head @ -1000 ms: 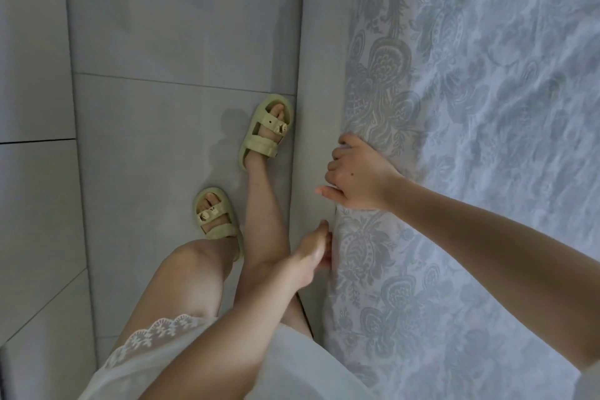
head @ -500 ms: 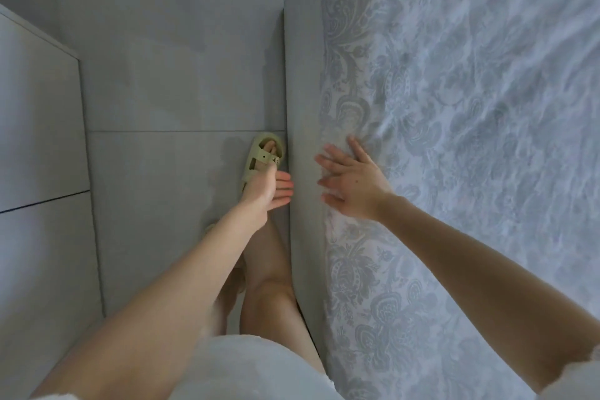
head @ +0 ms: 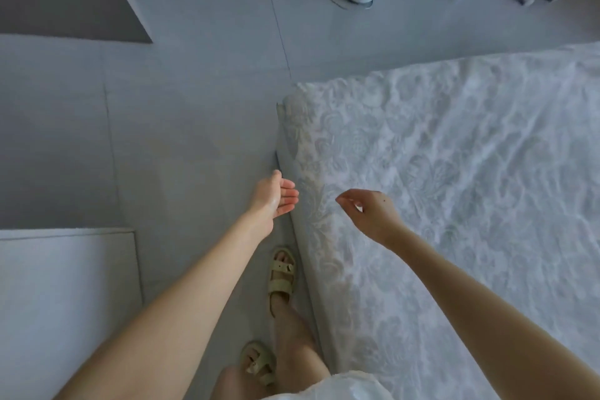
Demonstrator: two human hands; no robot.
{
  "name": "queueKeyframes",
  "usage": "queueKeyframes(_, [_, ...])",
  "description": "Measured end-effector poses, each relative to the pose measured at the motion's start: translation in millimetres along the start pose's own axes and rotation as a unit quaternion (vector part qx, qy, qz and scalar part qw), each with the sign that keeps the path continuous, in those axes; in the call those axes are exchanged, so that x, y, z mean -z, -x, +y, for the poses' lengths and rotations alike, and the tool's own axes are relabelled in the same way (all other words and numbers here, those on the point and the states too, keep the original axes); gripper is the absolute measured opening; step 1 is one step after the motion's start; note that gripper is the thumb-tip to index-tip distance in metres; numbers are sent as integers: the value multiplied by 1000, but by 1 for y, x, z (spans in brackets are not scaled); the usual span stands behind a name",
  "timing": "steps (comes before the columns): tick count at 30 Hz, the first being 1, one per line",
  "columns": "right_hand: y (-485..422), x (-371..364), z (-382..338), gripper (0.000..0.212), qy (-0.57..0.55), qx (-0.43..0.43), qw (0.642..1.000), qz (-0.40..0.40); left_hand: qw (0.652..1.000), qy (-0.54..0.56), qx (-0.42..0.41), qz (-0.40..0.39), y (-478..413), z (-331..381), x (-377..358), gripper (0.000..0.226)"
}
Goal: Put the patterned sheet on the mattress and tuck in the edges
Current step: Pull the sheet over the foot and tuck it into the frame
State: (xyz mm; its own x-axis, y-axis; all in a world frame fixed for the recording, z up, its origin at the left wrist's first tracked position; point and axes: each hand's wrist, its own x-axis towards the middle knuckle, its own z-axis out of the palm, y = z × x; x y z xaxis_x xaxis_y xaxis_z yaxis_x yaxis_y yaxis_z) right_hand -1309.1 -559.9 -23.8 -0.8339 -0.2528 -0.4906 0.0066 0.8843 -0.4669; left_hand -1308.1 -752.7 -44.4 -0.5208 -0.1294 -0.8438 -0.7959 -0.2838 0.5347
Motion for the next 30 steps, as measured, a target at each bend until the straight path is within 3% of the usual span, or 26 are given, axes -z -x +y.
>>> queueKeyframes(7, [-72,81,-37,24,-121,-90,988,45,999,-13,-41,3,-15,143,0,43])
queueKeyframes(16, [-191,155,-74,25,-184,-203,957,95,996,-50,-51,-45,-86,314,8,38])
queueKeyframes(22, [-250,199,-79,33,-222,-328,907,145,979,-176,-40,-98,-147,418,-11,33])
queueKeyframes(30, [-300,264,-37,35,-309,-411,821,248,926,-317,-24,-204,-200,507,-148,27])
